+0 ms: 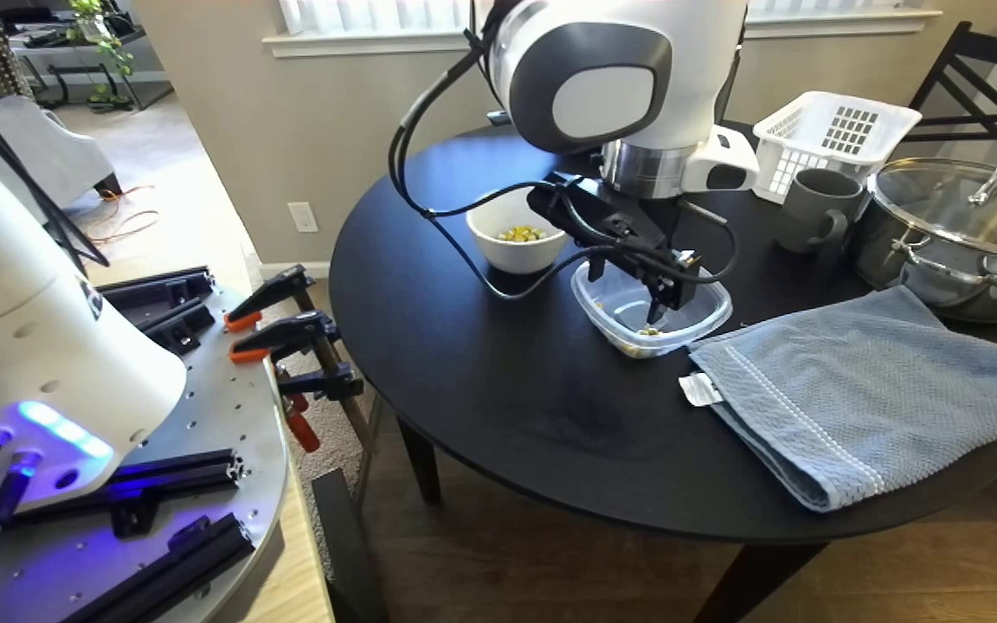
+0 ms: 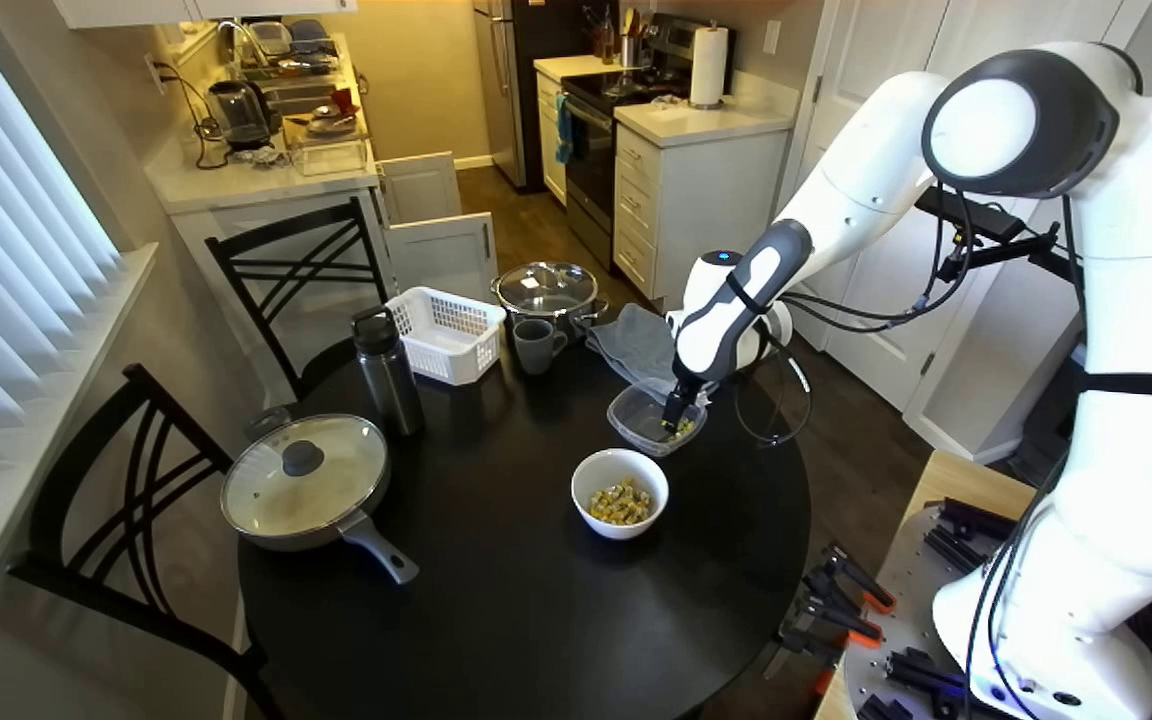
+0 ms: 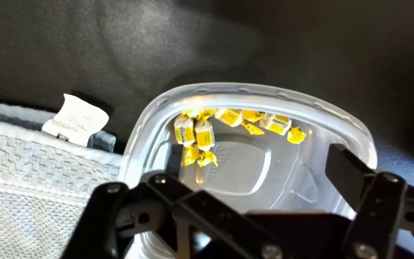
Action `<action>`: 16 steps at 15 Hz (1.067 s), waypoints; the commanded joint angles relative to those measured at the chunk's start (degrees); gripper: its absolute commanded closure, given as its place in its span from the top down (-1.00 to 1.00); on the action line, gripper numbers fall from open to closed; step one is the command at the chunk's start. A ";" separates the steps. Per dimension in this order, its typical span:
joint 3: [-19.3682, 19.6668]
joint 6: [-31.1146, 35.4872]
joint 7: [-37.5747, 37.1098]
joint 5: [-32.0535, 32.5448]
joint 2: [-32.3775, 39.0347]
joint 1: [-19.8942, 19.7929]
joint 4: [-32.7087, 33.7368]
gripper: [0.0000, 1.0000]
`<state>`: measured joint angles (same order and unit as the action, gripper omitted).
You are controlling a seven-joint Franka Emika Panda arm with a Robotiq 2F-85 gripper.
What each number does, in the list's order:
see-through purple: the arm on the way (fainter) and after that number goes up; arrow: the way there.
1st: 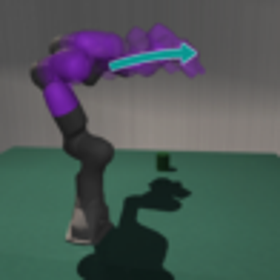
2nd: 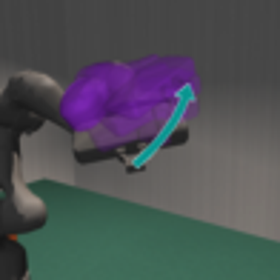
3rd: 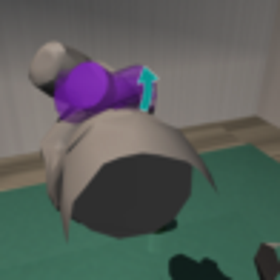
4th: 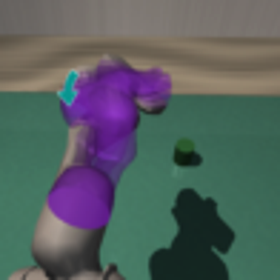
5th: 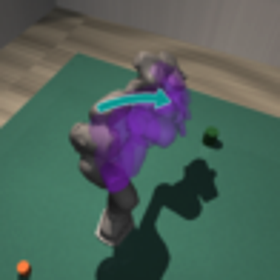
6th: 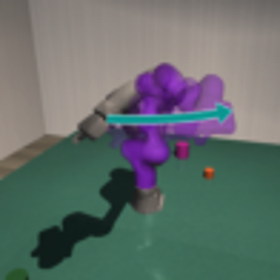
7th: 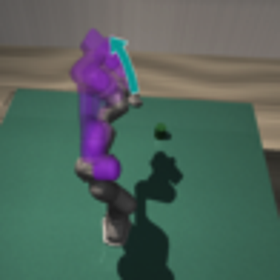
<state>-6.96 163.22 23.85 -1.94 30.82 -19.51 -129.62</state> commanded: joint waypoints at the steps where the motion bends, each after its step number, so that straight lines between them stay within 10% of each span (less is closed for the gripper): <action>1: 3.19 0.23 -4.57 1.05 0.54 4.26 0.97 1.00; 16: 9.51 -0.54 -12.10 3.31 7.62 11.56 5.42 0.98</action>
<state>1.50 163.13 13.77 -0.36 38.05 -8.74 -124.54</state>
